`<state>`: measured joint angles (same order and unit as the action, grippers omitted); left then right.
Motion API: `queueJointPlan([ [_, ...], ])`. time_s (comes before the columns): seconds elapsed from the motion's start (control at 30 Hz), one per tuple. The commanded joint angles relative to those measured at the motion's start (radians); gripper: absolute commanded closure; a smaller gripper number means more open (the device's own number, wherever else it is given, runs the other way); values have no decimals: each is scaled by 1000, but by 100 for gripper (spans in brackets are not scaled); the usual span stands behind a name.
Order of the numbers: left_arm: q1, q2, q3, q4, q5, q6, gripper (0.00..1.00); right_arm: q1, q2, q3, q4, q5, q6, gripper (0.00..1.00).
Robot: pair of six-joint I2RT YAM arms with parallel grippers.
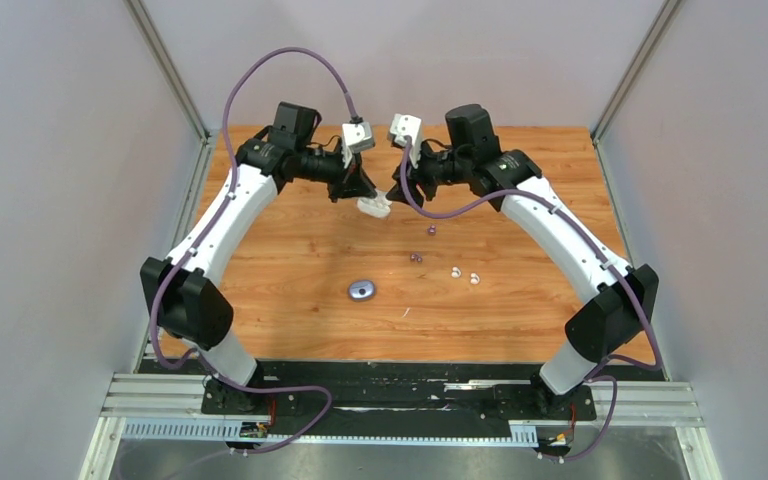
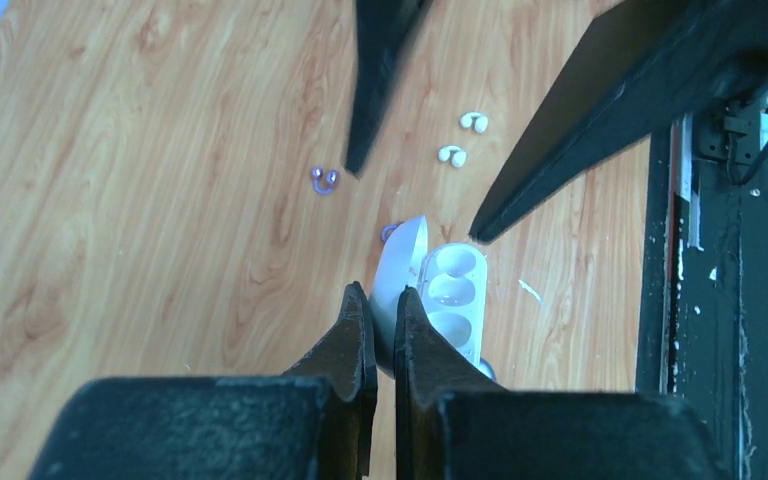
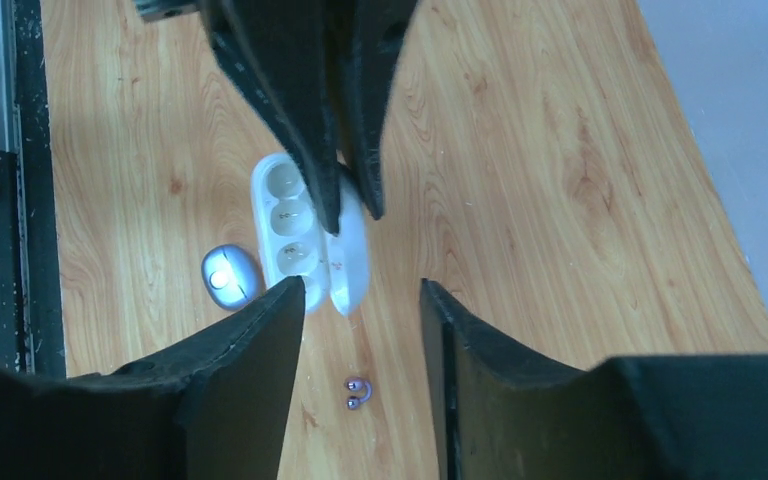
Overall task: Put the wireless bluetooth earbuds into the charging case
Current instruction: Adjust the charging case.
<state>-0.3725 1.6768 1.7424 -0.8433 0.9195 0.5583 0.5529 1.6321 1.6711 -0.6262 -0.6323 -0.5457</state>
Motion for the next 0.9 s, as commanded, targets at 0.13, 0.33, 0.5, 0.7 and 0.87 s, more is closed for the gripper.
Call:
queueJointPlan([
  [0.13, -1, -265, -338, 554, -121, -301, 100, -196, -44, 53, 82, -261, 470, 46],
  [0.33, 0, -380, -518, 922, -199, -504, 100, -226, -8, -27, 156, -453, 573, 42],
  [0.5, 0, -391, -526, 950, -187, -564, 100, -223, 48, 14, 235, -587, 639, 41],
  [0.7, 0, -373, -529, 970, -116, -658, 100, -198, 65, 56, 273, -620, 608, 45],
  [0.87, 0, -361, -529, 986, -79, -694, 100, -194, 76, 57, 316, -606, 644, 48],
])
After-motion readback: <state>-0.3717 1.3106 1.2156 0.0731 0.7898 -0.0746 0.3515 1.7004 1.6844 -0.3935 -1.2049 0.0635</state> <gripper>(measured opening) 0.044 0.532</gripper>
